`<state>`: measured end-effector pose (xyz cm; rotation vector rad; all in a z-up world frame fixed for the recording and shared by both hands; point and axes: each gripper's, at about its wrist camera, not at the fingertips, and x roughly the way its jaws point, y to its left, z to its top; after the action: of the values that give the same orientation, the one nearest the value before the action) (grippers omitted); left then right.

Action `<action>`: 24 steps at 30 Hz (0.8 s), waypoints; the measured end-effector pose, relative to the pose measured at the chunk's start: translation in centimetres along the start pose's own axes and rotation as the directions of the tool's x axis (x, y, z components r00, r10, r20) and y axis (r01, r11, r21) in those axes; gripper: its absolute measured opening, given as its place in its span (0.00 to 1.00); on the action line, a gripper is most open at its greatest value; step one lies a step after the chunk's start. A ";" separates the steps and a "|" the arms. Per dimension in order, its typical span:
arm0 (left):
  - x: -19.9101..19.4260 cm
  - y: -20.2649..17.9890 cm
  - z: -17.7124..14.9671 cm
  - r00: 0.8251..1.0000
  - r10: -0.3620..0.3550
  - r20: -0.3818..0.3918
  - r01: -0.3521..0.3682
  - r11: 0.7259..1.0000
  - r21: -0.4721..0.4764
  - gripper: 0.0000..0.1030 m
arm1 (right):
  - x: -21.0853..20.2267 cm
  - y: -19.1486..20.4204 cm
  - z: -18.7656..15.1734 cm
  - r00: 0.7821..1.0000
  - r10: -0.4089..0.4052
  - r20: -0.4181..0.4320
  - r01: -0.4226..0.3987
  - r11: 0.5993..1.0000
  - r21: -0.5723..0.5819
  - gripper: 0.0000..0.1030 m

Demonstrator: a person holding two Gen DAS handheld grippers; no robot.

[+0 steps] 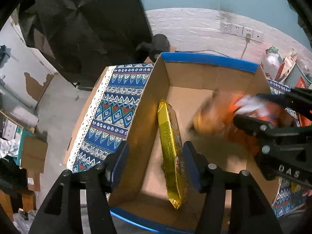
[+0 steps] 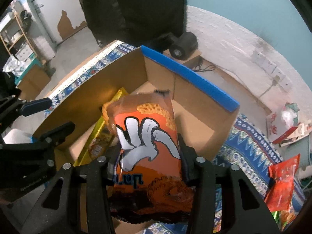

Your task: Organize snacks

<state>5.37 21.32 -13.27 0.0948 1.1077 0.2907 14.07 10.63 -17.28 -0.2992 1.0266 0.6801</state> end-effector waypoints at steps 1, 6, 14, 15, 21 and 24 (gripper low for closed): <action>0.0 -0.1 0.0 1.000 -0.005 0.000 0.005 1.000 0.000 0.58 | 0.0 0.0 -0.1 1.000 0.002 0.003 -0.002 1.000 0.001 0.58; -0.8 -0.8 0.3 1.000 -0.023 0.013 0.023 1.000 0.007 0.62 | -1.4 0.1 -0.4 0.999 -0.016 0.035 0.016 1.000 -0.003 0.67; -2.3 -2.5 0.8 0.996 -0.087 0.028 0.087 0.996 0.001 0.68 | -4.8 -2.0 -1.3 0.995 -0.043 0.084 0.042 0.999 0.017 0.72; -2.5 -2.8 0.8 0.995 -0.097 0.030 0.097 0.995 0.000 0.69 | -5.2 -2.3 -1.6 0.995 -0.051 0.088 0.050 0.999 0.018 0.72; -3.6 -4.9 1.1 0.986 -0.164 0.036 0.164 0.986 0.009 0.70 | -7.6 -4.6 -3.5 0.989 -0.108 0.102 0.106 0.994 0.018 0.74; -4.0 -6.4 1.1 0.983 -0.180 0.033 0.179 0.983 0.028 0.70 | -8.6 -5.8 -4.5 0.986 -0.129 0.103 0.127 0.992 0.025 0.74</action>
<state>5.86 14.14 -10.73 0.0219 1.0768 0.1134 11.86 0.57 -12.60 -0.3076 0.9054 0.5639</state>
